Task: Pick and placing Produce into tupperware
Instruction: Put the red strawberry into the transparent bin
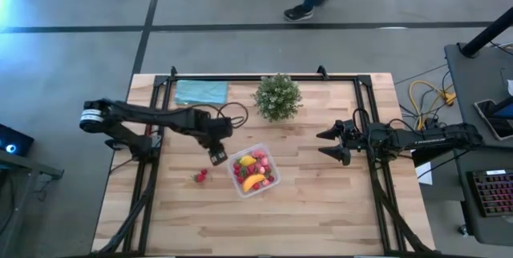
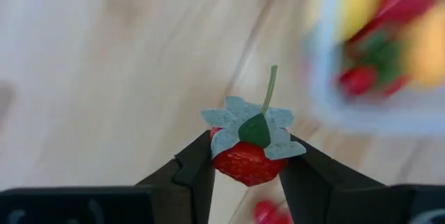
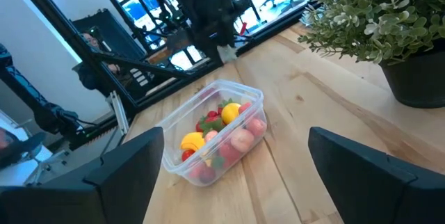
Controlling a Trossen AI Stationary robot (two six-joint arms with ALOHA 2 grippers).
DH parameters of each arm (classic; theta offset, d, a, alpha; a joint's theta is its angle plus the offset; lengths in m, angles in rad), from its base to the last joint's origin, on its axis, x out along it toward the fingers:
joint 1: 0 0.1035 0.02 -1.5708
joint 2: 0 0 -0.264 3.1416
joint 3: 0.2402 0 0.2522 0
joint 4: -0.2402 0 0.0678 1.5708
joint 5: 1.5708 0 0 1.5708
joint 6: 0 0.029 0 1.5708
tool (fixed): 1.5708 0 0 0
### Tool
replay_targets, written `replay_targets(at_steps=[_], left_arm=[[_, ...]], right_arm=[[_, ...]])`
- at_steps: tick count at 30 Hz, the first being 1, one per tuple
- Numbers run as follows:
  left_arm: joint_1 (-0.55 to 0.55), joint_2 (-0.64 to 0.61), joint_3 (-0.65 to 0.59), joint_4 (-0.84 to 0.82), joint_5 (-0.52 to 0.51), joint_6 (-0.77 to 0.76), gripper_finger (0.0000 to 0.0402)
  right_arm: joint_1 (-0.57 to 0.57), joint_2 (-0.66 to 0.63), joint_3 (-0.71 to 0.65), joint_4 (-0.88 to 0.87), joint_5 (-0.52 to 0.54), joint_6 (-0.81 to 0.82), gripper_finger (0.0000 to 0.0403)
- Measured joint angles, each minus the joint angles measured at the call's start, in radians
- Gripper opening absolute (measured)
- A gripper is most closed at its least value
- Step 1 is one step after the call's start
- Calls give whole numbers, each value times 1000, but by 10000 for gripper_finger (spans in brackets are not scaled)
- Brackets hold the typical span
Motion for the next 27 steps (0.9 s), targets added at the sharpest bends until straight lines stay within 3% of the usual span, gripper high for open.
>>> replay_targets(at_steps=[8, 16, 22, 27], left_arm=[[-18, 14, 134, 237, 75, 25, 119], [-68, 177, 174, 335, 217, -136, 119], [-103, 307, 254, 322, 236, -216, 129], [-102, 338, 323, 213, 258, -225, 183]], right_arm=[[0, 0, 0, 0, 0, 0, 346], [0, 0, 0, 0, 0, 0, 347], [0, 0, 0, 0, 0, 0, 348], [0, 0, 0, 0, 0, 0, 348]])
